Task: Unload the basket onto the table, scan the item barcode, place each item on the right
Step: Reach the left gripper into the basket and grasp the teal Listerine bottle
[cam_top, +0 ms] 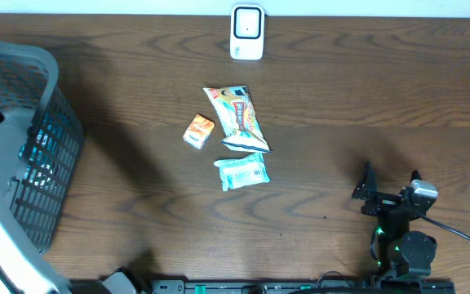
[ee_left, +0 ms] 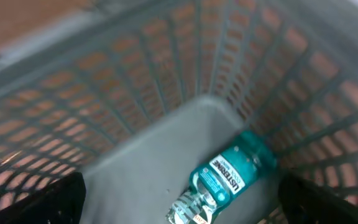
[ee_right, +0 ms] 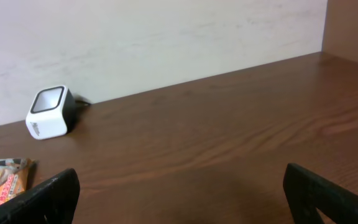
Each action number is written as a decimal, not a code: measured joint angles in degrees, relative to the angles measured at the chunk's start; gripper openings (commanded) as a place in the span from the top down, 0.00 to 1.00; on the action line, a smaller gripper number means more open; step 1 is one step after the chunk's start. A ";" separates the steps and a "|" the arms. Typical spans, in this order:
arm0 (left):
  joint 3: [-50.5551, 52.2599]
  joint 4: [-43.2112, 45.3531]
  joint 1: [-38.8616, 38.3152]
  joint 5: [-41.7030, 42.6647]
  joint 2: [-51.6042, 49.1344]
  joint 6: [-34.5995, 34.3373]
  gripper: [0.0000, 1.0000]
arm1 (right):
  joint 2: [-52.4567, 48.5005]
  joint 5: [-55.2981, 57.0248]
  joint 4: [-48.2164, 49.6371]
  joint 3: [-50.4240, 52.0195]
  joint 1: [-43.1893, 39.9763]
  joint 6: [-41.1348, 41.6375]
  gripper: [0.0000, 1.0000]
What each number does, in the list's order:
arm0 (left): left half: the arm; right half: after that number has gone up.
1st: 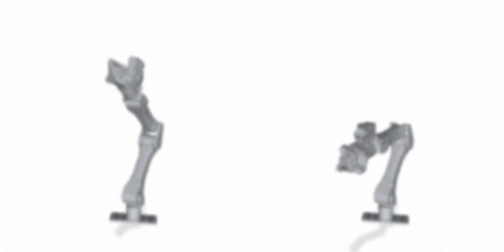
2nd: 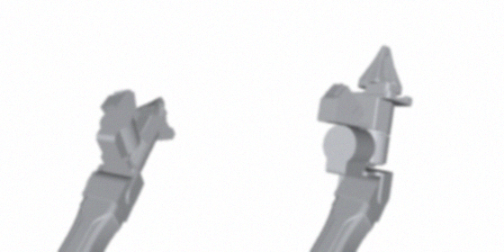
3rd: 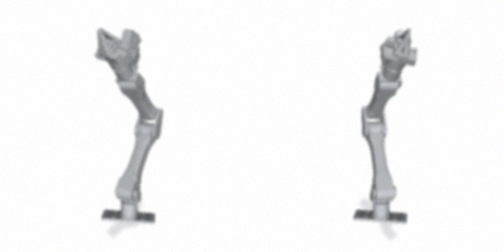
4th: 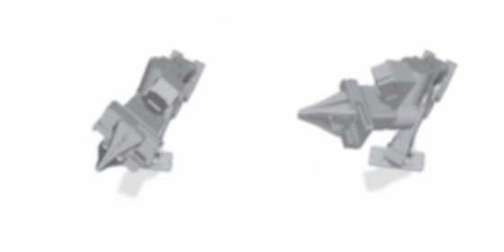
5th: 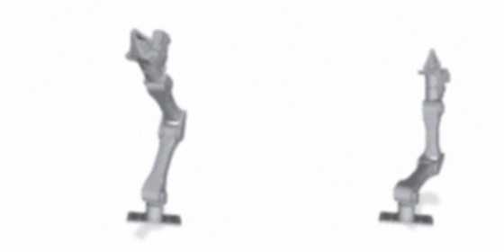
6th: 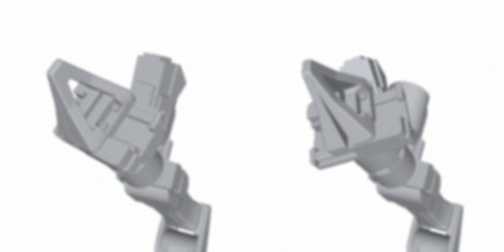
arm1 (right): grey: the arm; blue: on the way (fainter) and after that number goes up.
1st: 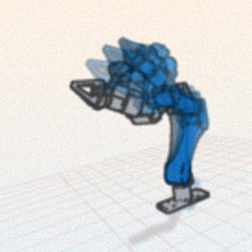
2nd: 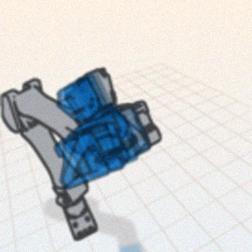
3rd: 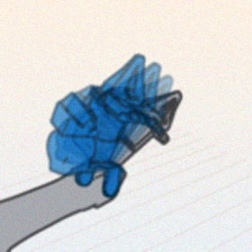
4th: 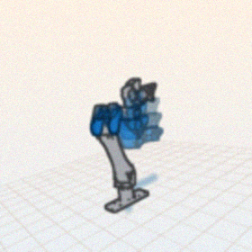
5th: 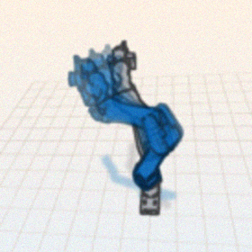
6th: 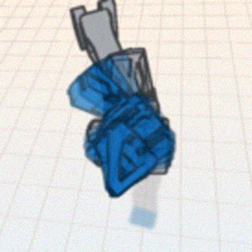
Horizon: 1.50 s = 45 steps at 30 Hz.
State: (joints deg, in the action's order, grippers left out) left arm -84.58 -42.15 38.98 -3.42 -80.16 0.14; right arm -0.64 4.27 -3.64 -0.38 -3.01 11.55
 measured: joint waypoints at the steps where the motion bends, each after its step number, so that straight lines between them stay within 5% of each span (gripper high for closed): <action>1: 0.00 -0.02 0.02 1.16 -1.55 1.79 0.02 | 0.00 0.00 0.00 0.00 0.00 0.00 0.01; 13: 0.00 -4.22 0.02 13.55 -21.53 25.66 0.02 | 0.00 0.00 0.00 0.00 0.00 0.00 0.01; 22: 0.00 -4.02 -0.02 18.27 -26.21 40.11 0.02 | 0.00 0.00 0.00 0.00 0.00 0.00 0.01; 41: -0.26 0.31 0.04 18.60 -37.16 45.97 0.00 | 0.00 0.00 -0.02 0.00 0.00 0.00 0.01; 45: -0.26 0.63 0.59 18.56 -37.18 45.92 0.29 | 0.00 0.00 -0.02 0.00 0.00 0.00 0.01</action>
State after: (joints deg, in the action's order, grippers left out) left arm -84.84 -41.52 39.57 15.14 -117.34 46.06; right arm -0.64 4.27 -3.66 -0.38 -3.01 11.55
